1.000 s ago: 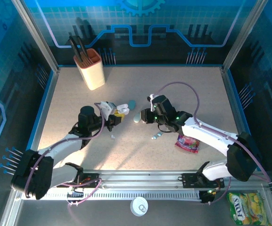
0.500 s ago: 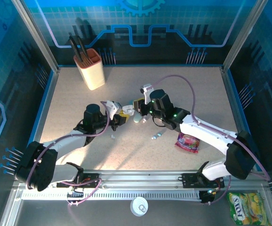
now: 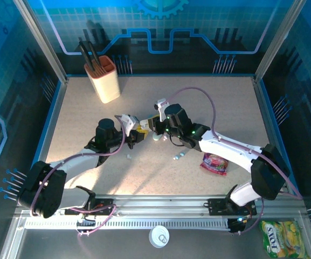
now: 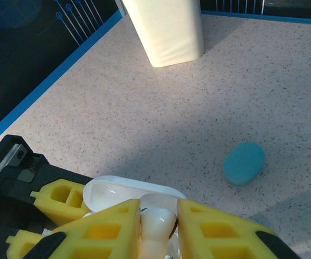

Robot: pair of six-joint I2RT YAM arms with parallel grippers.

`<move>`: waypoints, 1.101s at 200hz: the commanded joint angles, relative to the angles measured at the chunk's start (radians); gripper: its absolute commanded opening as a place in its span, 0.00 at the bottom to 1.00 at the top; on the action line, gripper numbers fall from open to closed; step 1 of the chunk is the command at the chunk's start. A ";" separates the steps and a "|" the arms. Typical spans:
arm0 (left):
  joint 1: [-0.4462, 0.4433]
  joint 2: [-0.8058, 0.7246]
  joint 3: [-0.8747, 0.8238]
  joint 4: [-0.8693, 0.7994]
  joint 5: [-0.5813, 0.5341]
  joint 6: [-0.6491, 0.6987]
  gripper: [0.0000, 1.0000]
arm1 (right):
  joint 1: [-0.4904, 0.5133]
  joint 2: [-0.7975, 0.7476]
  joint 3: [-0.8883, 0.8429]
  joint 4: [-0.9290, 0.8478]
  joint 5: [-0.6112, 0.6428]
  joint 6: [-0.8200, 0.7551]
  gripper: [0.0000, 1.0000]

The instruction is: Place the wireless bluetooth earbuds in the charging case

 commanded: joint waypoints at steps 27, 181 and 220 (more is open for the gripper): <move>-0.006 0.003 0.021 0.053 -0.004 -0.012 0.01 | 0.007 -0.010 -0.012 0.014 0.064 0.000 0.21; -0.006 0.028 0.032 0.086 -0.026 -0.018 0.01 | 0.007 0.019 0.017 -0.028 0.002 0.081 0.27; -0.006 0.046 0.036 0.102 -0.016 -0.024 0.01 | 0.007 0.003 0.005 -0.011 -0.015 0.113 0.37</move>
